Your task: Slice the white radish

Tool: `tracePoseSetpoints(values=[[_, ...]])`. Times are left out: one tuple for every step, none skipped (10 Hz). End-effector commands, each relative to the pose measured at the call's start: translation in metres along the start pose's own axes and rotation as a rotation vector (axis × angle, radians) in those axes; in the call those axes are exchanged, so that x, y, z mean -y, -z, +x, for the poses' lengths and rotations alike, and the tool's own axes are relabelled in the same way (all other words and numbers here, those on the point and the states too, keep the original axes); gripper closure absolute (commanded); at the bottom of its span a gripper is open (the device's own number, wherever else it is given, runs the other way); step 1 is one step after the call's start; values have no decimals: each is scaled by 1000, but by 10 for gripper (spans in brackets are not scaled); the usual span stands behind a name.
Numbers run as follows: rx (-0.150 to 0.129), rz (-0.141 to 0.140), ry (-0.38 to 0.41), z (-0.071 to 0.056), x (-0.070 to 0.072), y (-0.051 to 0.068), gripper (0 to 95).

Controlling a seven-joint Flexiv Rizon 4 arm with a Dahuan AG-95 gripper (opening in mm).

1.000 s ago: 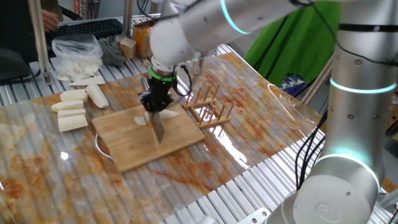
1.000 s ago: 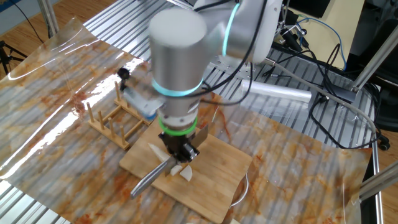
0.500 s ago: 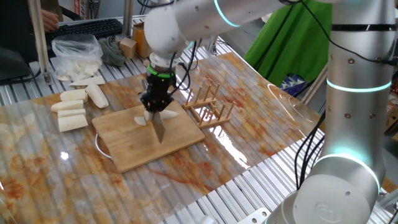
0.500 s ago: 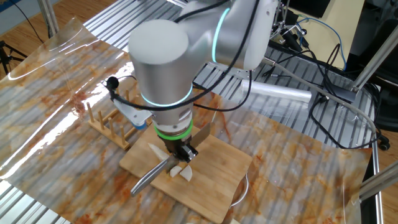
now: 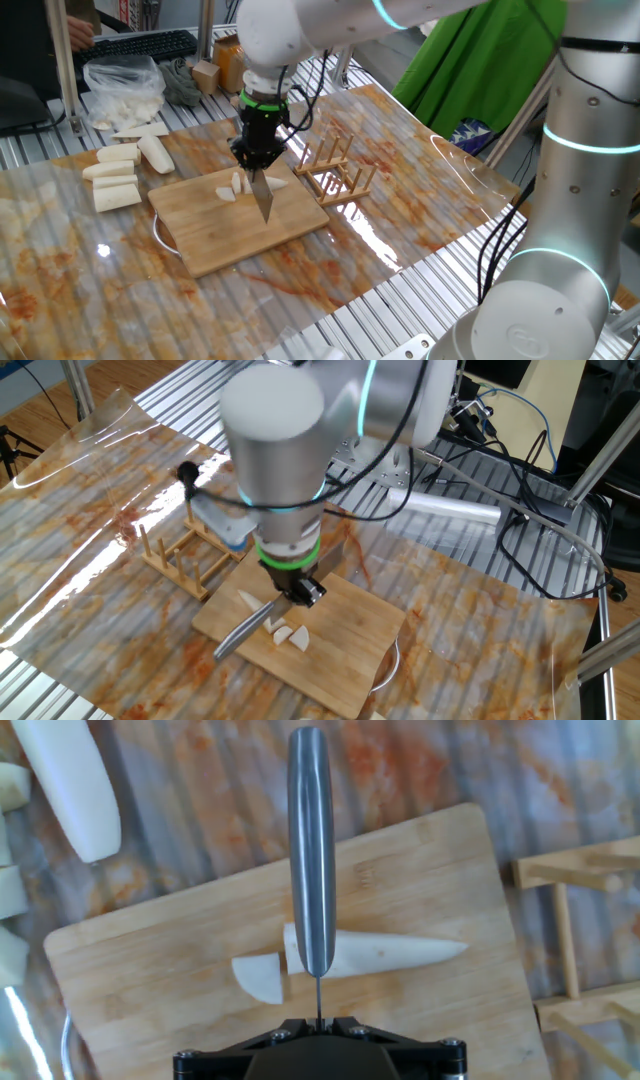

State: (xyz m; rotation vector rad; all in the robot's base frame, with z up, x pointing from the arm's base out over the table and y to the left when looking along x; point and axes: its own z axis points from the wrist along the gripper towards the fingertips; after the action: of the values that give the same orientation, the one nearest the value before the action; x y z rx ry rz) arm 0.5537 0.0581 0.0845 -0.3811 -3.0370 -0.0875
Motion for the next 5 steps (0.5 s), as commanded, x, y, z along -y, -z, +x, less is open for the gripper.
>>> tracePoseSetpoints(values=[[6,6,-1,-1,3,2,950],[9,6,2,-3,6,1,950],[11,2,2,-5,7,-1,950],[17,0,6,-7,11,-3,950],[21,-4,8,-9,13,-5,950]])
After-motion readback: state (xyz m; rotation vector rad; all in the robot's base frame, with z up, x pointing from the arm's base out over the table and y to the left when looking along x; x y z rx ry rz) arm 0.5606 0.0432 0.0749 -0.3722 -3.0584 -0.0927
